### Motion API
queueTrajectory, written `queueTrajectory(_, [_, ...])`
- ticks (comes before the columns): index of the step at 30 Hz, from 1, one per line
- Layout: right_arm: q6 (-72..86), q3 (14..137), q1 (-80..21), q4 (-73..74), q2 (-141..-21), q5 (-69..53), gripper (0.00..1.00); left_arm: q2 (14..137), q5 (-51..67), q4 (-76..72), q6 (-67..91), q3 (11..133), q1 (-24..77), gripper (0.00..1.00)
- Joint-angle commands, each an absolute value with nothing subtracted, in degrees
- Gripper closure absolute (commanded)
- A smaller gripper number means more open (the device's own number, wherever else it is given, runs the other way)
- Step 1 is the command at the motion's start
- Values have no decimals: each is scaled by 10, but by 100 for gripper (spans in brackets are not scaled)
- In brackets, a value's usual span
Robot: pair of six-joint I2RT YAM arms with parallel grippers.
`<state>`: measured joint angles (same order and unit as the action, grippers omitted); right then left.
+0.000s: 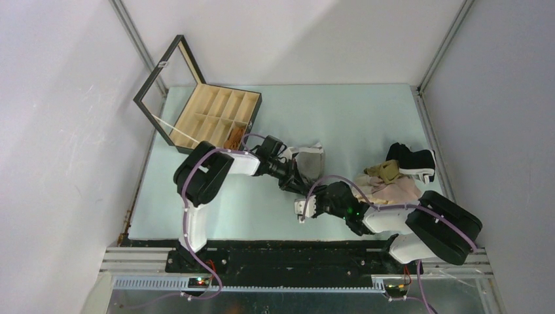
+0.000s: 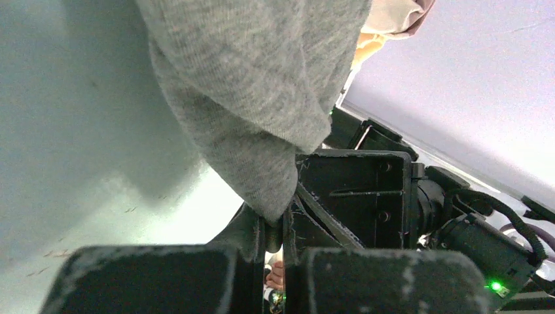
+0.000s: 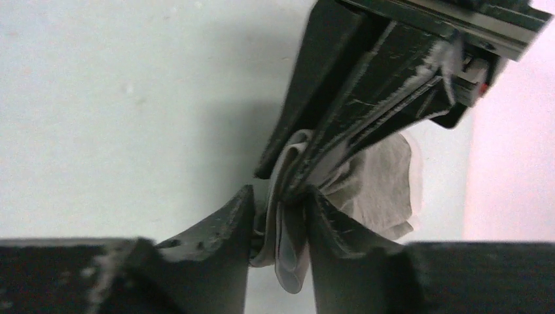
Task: Roll the underwear
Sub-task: Roll the underwear to the center of the board.
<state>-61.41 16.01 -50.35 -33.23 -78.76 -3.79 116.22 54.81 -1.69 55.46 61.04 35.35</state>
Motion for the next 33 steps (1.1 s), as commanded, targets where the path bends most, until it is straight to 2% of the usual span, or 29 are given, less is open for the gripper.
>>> queueTrajectory(1, [-612,210,-481,-337,-811,-27,72,1119,582,-35,558,600,345,100])
queueTrajectory(4, [-614,233,-463,-297,-816,-36,83,1116,576,-36,552,597,338,100])
queueTrajectory(5, [-613,248,-459,-280,-814,-49,91,1112,567,-33,538,596,333,89])
queueTrajectory(6, [-608,259,-451,-229,-808,-60,95,1108,558,-26,528,595,330,64])
queueTrajectory(7, [-602,279,-441,-202,-802,-91,100,1095,534,-25,500,593,320,52])
queueTrajectory(8, [-600,289,-435,-143,-793,-128,100,1087,521,-18,485,590,315,37])
queueTrajectory(10, [-603,317,-422,-51,-781,-182,100,1059,485,-6,437,588,299,26])
queueTrajectory(12, [-611,346,-413,45,-778,-230,100,1029,457,22,392,583,283,22])
queueTrajectory(17, [-643,424,-400,242,-802,-300,100,968,394,71,310,577,235,21])
queueTrajectory(22, [-657,492,-389,335,-852,-340,100,948,348,116,263,596,194,22])
queueTrajectory(29, [-690,601,-369,501,-936,-388,100,946,344,162,200,630,159,23])
queueTrajectory(33, [-694,667,-344,578,-1003,-419,100,919,351,115,170,604,159,24])
